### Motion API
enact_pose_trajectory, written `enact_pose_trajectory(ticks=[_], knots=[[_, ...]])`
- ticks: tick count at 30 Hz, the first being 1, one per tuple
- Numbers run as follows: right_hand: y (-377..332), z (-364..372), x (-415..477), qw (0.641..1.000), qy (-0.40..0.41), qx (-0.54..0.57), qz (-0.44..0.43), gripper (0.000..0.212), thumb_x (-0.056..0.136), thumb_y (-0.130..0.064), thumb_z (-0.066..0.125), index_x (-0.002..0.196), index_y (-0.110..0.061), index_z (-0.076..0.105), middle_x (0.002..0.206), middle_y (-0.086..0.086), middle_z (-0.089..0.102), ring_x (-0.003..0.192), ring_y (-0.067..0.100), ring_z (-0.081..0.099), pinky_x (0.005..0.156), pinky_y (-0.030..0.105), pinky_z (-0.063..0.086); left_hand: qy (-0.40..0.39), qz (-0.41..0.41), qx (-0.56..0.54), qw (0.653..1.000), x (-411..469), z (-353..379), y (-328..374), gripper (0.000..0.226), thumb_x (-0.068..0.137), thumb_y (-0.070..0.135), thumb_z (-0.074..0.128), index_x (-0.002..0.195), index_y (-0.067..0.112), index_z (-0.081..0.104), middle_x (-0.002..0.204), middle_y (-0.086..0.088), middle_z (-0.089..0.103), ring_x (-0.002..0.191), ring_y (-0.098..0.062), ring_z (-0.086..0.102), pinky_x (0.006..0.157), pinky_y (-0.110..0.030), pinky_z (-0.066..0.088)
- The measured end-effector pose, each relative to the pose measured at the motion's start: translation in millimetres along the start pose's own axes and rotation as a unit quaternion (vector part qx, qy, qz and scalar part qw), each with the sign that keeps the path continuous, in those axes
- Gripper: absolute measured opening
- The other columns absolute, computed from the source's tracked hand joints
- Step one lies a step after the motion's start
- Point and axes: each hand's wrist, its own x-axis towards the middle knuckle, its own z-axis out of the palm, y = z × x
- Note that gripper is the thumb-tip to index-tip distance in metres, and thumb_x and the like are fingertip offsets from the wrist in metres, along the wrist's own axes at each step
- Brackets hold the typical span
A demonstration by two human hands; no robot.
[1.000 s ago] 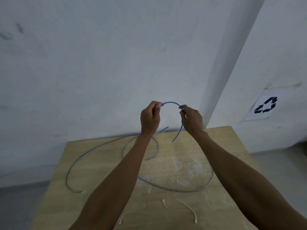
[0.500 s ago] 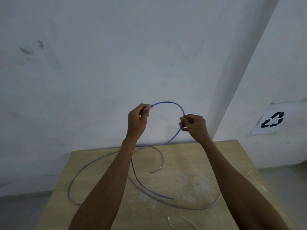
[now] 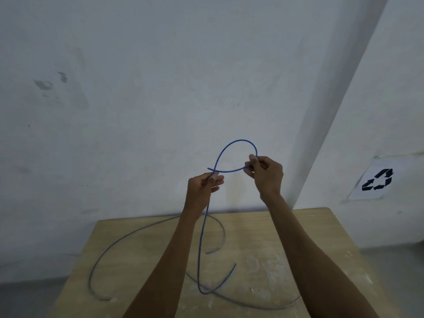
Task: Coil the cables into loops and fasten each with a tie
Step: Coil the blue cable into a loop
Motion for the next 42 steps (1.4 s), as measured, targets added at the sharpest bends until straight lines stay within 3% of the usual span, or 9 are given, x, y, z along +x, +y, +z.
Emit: enact_pose_trajectory(ticks=[7,11,15,20,24,32,37,42], knots=[[7.6,8.7,-20.5,1.0,-0.005,0.01,0.015,0.022,0.098,-0.019,0.067,0.099,0.002,0.074,0.082,0.012,0.077,0.077,0.021,0.077,0.074,0.027,0.063,0.013,0.013,-0.163,0.986,-11.4,18.3,17.9,0.023,0.106,0.018,0.054,0.117,0.003,0.069,0.113,-0.012,0.077,0.111,-0.024,0.073,0.099,-0.037,0.057],[5.4,10.0,-29.0,0.997,-0.059,0.037,0.025,0.021,0.096,-0.015,0.069,0.102,0.005,0.073,0.086,0.017,0.077,0.079,0.022,0.076,0.075,0.028,0.063,0.026,-0.005,-0.271,0.962,-1.4,19.1,29.4,0.023,0.107,0.017,0.051,0.117,0.007,0.068,0.091,-0.009,0.072,0.097,-0.024,0.069,0.104,-0.043,0.053],[-1.0,5.0,-26.6,0.993,-0.103,0.039,0.039,0.021,0.098,-0.008,0.065,0.119,-0.006,0.068,0.091,0.01,0.079,0.086,0.021,0.077,0.077,0.029,0.063,0.006,-0.013,-0.245,0.969,8.2,11.1,36.1,0.026,0.107,0.016,0.05,0.122,0.01,0.07,0.078,-0.002,0.059,0.074,-0.015,0.059,0.097,-0.043,0.055],[-15.6,-7.7,-11.1,0.99,-0.144,0.005,-0.001,0.022,0.099,-0.007,0.063,0.12,-0.006,0.07,0.092,0.009,0.08,0.086,0.018,0.075,0.084,0.035,0.062,-0.019,0.014,-0.107,0.994,9.3,-3.9,42.5,0.023,0.106,0.01,0.053,0.116,0.008,0.073,0.078,-0.005,0.055,0.07,-0.018,0.052,0.072,-0.033,0.056],[-25.7,-11.9,-4.7,0.986,-0.164,-0.022,-0.013,0.021,0.098,-0.007,0.065,0.118,-0.007,0.071,0.092,0.008,0.08,0.085,0.018,0.075,0.083,0.035,0.061,-0.013,0.056,-0.035,0.998,9.6,-12.3,47.5,0.025,0.102,0.008,0.06,0.125,0.003,0.069,0.092,-0.01,0.073,0.071,-0.021,0.061,0.073,-0.033,0.061],[-37.9,-5.6,-7.5,0.974,-0.222,-0.027,-0.038,0.025,0.097,-0.013,0.068,0.122,-0.011,0.072,0.102,0.011,0.079,0.093,0.027,0.075,0.084,0.034,0.063,-0.041,0.101,0.078,0.991,8.3,-10.7,53.9,0.024,0.102,0.008,0.06,0.121,0.007,0.074,0.094,-0.012,0.077,0.076,-0.022,0.061,0.082,-0.04,0.059],[-43.7,-2.2,-5.4,0.969,-0.238,-0.036,-0.057,0.017,0.093,-0.01,0.072,0.109,-0.008,0.077,0.099,0.009,0.079,0.091,0.026,0.075,0.078,0.031,0.061,-0.052,0.127,0.065,0.988,6.0,-9.2,63.3,0.029,0.1,0.009,0.064,0.128,0.008,0.07,0.094,-0.011,0.078,0.077,-0.019,0.064,0.083,-0.032,0.061],[-49.8,-4.3,-2.4,0.963,-0.259,-0.046,-0.063,0.016,0.092,-0.008,0.073,0.106,-0.002,0.076,0.097,0.011,0.078,0.089,0.02,0.073,0.075,0.029,0.059,-0.062,0.132,0.065,0.987,8.2,-14.4,70.2,0.021,0.098,0.006,0.065,0.116,0.009,0.076,0.094,-0.007,0.08,0.078,-0.021,0.068,0.084,-0.035,0.061]])
